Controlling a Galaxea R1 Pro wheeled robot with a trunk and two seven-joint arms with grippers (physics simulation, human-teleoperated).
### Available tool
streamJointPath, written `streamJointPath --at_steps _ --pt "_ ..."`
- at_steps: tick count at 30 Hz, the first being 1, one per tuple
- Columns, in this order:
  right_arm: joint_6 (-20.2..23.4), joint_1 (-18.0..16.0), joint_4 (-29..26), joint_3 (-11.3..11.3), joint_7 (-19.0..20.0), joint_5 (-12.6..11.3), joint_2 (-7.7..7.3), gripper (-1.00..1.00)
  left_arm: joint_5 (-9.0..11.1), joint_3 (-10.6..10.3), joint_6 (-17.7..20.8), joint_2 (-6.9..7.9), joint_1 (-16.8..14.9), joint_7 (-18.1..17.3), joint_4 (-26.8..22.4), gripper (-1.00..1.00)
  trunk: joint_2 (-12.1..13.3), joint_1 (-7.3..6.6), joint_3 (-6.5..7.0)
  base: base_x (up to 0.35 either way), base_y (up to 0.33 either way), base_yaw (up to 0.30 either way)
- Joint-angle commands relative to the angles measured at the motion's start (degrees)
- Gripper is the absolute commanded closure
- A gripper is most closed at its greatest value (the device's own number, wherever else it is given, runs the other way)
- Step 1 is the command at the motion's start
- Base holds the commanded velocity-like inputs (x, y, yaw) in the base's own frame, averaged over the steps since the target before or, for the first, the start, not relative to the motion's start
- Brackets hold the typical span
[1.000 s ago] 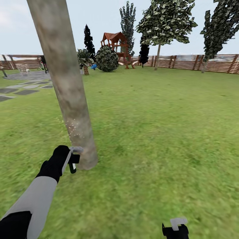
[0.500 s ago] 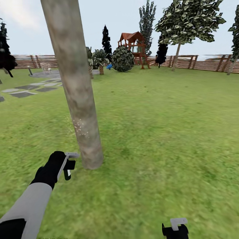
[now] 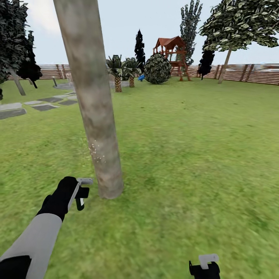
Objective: In the garden, pick up the pesticide atomizer on the floor and spray pesticide onto both trees until each tree trunk is fully covered.
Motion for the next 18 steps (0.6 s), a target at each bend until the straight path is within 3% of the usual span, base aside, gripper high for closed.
streamJointPath --at_steps 1,6,18 --pt "-0.1 0.0 0.0 0.5 -0.2 -0.4 -0.01 -1.00 -0.6 0.1 0.2 -0.03 0.0 -0.5 -0.1 1.00 0.0 0.01 -0.05 0.159 -0.260 0.009" --pt "-0.1 0.0 0.0 0.5 -0.2 -0.4 -0.01 -1.00 -0.6 0.1 0.3 -0.03 0.0 -0.5 -0.1 1.00 0.0 0.01 -0.05 0.122 -0.263 0.002" --pt "-0.1 0.0 0.0 0.5 -0.2 -0.4 -0.01 -1.00 -0.6 0.2 0.4 -0.03 -0.1 -0.4 -0.3 1.00 0.0 0.01 -0.05 0.005 -0.275 0.000"
